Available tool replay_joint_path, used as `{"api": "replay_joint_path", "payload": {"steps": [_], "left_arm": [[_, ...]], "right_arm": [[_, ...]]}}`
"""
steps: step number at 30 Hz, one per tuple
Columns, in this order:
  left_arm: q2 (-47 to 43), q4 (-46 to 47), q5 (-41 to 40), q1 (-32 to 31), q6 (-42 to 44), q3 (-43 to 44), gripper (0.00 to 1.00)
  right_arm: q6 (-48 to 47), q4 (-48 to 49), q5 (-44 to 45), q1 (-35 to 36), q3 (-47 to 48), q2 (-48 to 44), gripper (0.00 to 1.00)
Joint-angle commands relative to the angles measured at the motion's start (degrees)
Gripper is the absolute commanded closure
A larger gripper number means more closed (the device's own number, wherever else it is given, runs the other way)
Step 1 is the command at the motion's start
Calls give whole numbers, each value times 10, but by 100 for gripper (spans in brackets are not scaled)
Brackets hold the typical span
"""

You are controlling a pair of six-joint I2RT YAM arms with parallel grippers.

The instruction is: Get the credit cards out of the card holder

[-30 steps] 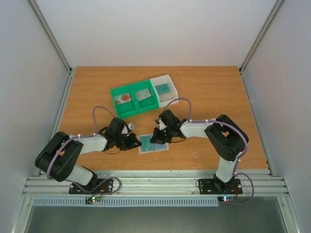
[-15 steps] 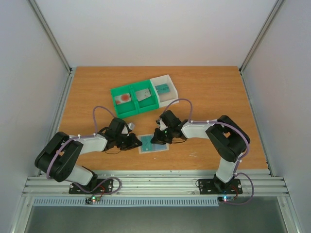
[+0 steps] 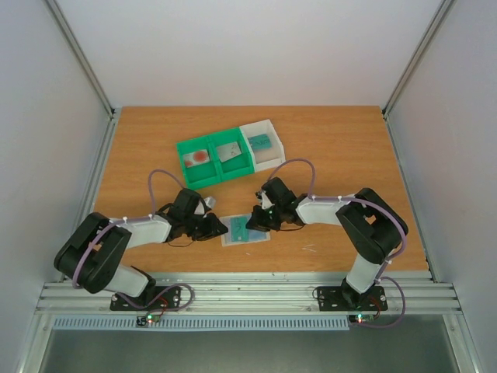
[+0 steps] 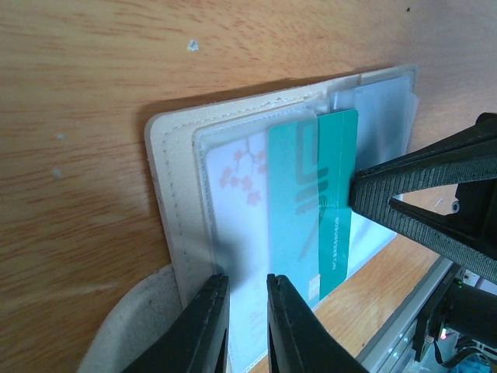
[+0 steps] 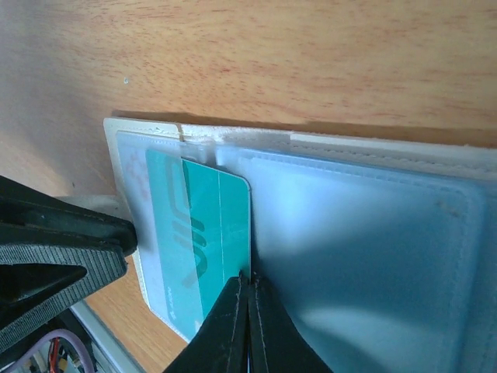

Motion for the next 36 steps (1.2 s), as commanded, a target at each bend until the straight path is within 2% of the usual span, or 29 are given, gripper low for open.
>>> {"api": "replay_joint_path", "payload": {"steps": [1,3,6,9,18,24,28,36], "left_arm": [[-11,-55,-34,-1,-3,-13,83],[-19,-63,-35,-1,-2,-9,83],[-31,-61,-37,-1,-2,-6,83],[-29,-64,-41,-1,-2,-1,85],[-16,-51,-43,-1,-3,-6,90],[-7,-47,-50,-1,-7,-4,92],[-9,-61,-55,-1,1,-1,92],[16,-49,-64,-1,-6,-2,91]], "right_arm": [[11,22,3,-4,-10,-1,99],[20,33,-6,-4,-9,7,95],[18,31,2,-4,-11,7,84],[8,24,5,-4,-10,11,82],[2,38,-10,-4,-9,39,87],[3,39,-13,-5,-10,44,99],[6,55,-14,-10,-19,31,99],[2,23,0,-42,-27,-15,99]]}}
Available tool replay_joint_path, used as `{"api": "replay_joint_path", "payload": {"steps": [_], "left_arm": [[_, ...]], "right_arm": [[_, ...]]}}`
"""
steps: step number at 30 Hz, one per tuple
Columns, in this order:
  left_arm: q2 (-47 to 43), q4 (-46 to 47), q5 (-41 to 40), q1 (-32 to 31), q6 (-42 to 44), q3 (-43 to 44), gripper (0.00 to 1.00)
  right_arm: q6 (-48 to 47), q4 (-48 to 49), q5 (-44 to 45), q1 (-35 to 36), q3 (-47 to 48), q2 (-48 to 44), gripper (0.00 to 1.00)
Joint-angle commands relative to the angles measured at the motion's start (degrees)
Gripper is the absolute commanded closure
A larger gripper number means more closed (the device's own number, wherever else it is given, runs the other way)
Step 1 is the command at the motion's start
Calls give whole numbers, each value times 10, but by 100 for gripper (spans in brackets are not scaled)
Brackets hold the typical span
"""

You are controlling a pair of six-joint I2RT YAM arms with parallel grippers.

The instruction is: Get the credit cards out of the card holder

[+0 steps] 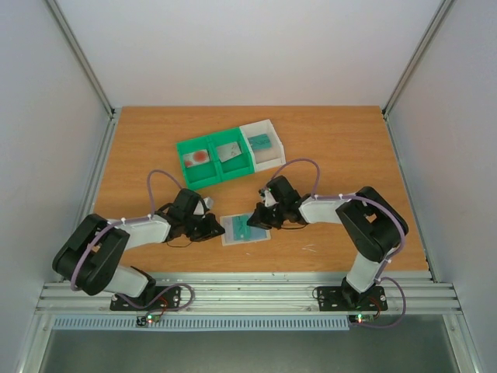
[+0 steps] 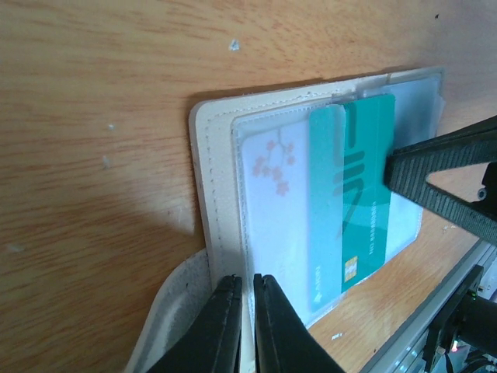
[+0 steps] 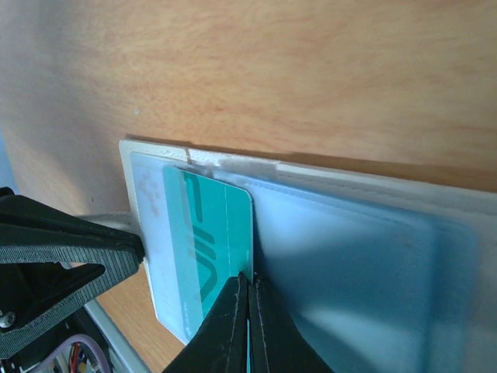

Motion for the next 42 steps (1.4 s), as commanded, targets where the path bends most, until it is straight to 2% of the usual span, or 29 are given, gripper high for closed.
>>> {"api": "replay_joint_path", "payload": {"steps": [1,10,14,19,23,28,36,42], "left_arm": [[31,-13,-39,0,-2,-3,91],[5,-18,-35,0,-6,-4,90],[-19,-6,-11,0,-27,-6,80],[-68,-6,12,0,-44,3,73],[-117,-1,29,-1,-63,3,59],[-172,63,48,-1,-104,-8,49],[-189,198,89,0,-179,-38,50],[-183,285,100,0,-233,-56,52]], "right_arm": [[-7,-39,27,-23,-9,-29,99],[-36,-99,53,-30,-3,-85,99],[-38,-114,53,-30,-3,-114,99],[-34,-124,41,-30,-1,-147,99],[-18,-115,14,-30,-2,-171,99],[11,-70,-22,-30,-10,-201,99],[102,78,-92,-30,-37,-218,99],[121,96,-99,-30,-42,-229,99]]}}
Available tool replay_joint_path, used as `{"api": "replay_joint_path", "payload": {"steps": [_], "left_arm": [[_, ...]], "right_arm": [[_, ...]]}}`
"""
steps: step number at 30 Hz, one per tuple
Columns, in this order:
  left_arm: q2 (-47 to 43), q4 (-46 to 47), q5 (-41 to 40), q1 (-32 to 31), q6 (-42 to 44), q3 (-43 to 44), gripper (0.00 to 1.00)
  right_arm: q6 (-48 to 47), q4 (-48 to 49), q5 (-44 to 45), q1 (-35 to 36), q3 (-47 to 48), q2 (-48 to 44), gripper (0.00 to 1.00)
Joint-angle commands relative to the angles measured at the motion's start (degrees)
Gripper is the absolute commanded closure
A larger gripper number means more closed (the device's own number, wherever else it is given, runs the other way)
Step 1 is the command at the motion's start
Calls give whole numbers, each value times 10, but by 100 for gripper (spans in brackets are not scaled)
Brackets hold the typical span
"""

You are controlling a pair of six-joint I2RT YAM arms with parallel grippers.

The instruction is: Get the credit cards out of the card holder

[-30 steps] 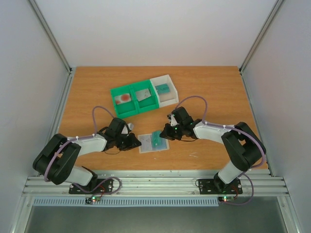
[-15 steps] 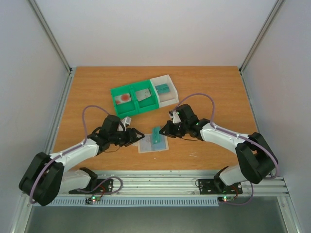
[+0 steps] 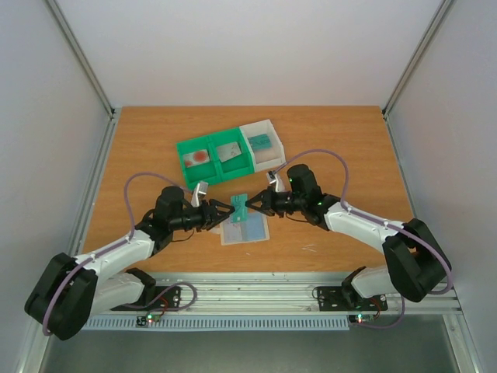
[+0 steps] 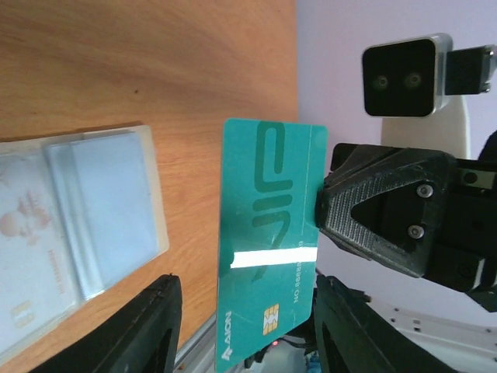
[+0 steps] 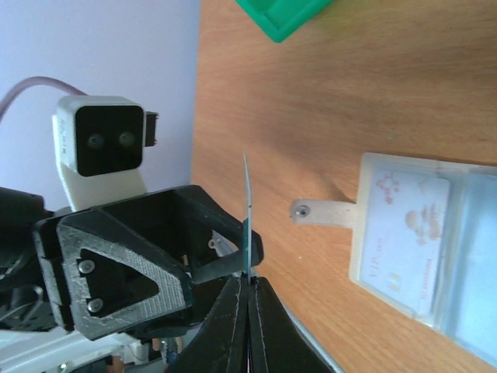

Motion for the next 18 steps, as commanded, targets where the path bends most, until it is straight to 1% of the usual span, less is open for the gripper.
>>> {"api": "replay_joint_path", "payload": {"steps": [1,4,6,9,12,15,17,18], "left_arm": [[3,125,20,0,-50,-15,53],[9,137,18,0,-58,-19,54],[10,147,17,1,-60,-23,58],[9,162,17,0,-68,-26,70],[4,165,16,1,-71,-25,84],[3,165,18,1,-65,-25,94],[3,167,23,1,-61,-23,99],[3,168,25,1,-60,-23,100]], "right_arm": [[33,48,-21,-2,-5,-19,99],[40,62,-24,-1,-10,-21,99],[41,66,-25,-2,-11,-21,99],[40,65,-27,-2,-11,-18,99],[39,66,-29,-2,-11,-16,99],[36,68,-33,-2,-11,-16,99],[30,66,-35,-1,-10,-18,99],[24,62,-37,-1,-8,-19,98]]}}
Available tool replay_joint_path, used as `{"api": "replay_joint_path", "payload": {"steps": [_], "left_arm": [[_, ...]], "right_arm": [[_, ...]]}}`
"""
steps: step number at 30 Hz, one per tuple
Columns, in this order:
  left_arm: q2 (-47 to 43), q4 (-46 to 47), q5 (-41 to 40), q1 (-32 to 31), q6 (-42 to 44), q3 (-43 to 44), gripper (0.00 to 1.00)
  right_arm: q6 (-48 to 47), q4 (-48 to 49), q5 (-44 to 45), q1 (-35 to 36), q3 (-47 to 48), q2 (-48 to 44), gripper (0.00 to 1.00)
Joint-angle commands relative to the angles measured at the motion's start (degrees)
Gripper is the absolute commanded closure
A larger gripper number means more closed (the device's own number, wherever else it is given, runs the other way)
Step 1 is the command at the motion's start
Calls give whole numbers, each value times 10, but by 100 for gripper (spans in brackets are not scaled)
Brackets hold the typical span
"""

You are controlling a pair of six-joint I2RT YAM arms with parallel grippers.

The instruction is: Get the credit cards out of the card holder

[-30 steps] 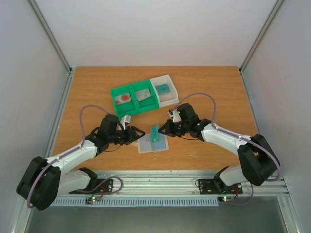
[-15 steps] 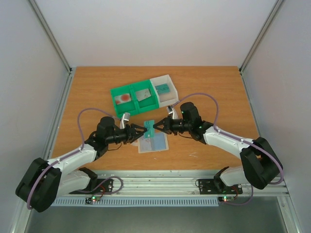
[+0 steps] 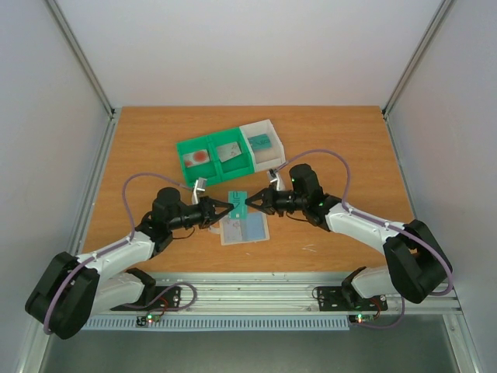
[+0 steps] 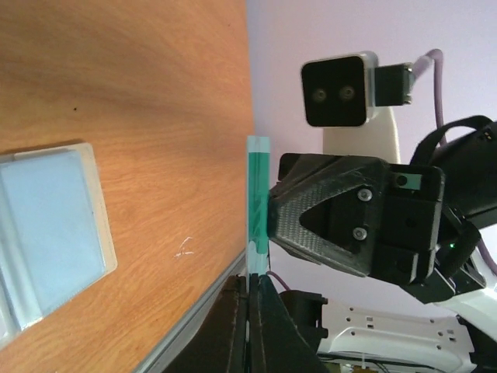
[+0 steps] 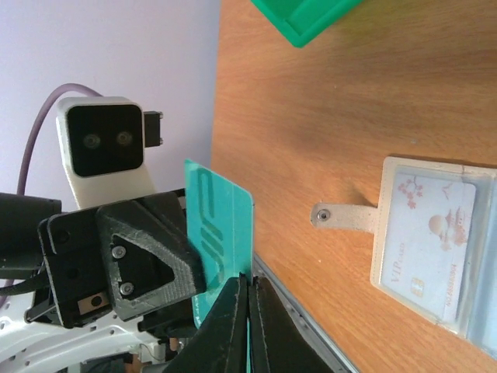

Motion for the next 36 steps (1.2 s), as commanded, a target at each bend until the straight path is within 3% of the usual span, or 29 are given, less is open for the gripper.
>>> {"api": "replay_joint_path", "payload": {"steps": [1,10,13,17,23,32,36], "left_arm": [[-2,47,15,0,14,0,100],[-8,-9,87,0,78,26,100],[-6,-23,121,0,97,36,100],[-7,-45,172,0,118,52,100],[-46,-159,178,0,185,77,100],[-76,-282,214,-1,263,124,100],[-83,-285,216,0,273,127,100]], "right_arm": [[-18,5,-18,1,2,-13,96],[-115,-115,-25,-18,37,-50,79],[-180,-199,-39,-23,73,-52,72],[-272,-336,-57,-24,142,-46,69],[-384,-487,-48,-24,208,-50,62],[-438,-545,-97,-24,231,-26,61],[-431,-528,-125,-23,227,-20,66]]}}
